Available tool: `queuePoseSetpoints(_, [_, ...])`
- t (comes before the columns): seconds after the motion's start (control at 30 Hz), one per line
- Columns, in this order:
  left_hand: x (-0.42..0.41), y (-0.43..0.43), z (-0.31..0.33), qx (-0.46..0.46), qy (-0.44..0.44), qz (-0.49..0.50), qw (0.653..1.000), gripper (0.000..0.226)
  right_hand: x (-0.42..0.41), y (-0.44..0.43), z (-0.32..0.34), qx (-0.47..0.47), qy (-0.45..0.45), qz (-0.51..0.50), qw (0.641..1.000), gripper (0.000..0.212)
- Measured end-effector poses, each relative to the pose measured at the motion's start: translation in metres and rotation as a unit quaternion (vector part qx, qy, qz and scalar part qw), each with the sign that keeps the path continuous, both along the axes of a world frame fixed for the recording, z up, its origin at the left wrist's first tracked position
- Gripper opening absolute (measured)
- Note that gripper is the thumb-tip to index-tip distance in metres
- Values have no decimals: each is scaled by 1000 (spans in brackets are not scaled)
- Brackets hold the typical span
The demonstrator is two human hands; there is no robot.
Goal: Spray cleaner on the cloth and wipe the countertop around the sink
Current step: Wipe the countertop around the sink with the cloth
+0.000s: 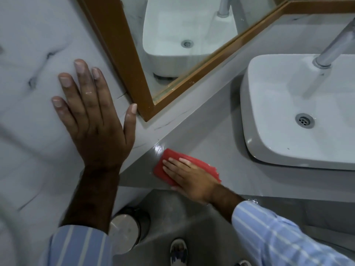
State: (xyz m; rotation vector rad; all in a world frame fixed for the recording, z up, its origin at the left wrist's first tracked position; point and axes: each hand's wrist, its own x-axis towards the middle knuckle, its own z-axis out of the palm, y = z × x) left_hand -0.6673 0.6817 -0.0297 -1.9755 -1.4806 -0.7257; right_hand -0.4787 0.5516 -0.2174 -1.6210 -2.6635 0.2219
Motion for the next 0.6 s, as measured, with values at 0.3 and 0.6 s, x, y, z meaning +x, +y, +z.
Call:
queuePoseSetpoints(0.3, [6, 2, -4, -20, -19, 8, 1000, 78, -14, 31, 0, 27, 32, -422, 906, 72])
queuePoseSetpoints(0.6, [3, 2, -3, -64, -51, 3, 997, 78, 1, 1, -8, -7, 45, -28, 999, 66])
